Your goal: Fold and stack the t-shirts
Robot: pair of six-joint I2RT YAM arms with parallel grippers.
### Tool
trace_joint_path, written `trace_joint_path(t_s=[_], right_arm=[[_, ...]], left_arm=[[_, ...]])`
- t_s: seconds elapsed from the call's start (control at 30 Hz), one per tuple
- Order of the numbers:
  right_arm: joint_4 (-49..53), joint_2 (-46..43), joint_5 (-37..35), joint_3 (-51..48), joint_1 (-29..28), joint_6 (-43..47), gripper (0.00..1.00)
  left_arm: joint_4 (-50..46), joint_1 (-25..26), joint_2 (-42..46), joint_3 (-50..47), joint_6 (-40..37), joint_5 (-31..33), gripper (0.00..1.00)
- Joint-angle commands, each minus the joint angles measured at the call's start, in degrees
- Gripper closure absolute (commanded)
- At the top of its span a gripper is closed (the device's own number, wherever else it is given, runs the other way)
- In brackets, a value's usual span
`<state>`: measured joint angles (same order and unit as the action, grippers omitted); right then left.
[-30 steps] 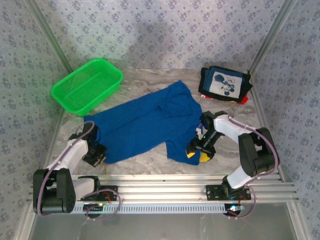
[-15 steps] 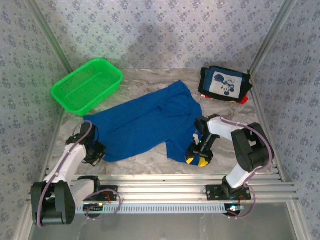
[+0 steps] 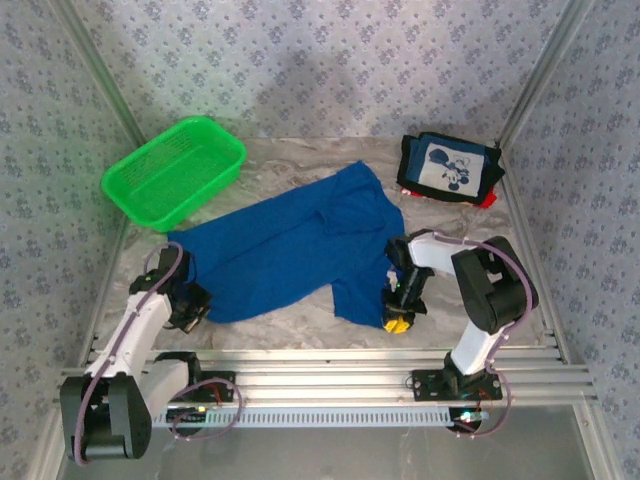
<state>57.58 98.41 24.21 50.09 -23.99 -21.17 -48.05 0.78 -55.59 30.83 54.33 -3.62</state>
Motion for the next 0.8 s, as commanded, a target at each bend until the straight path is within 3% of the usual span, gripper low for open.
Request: trace_joint_path(t_s=[0.0,0.07,0.43,0.77], right_arm=[[0.9,-0.7,-3.3,3.8,0.3,0.2,0.94],[2.2,-1.6,-3.8,5.6,0.8,0.4,1.0],[12.4,-4.8,-6.3,19.8,3.7,2.8,1.0],[17.1,1.0,-8.2,36.3,10.3,8.3,1.0]], left_arm=[[-2.2,-0.2,0.5,1.8,-1.5,-0.6,1.0],[-2.8,-0.2,1.0,2.4,-1.7,-0.5,1.0],[-6.7,-0.2,6.2,4.0,-0.2,-1.0,1.0],[-6.5,-4.1,6.4,6.7,-1.8,-2.4,1.0]])
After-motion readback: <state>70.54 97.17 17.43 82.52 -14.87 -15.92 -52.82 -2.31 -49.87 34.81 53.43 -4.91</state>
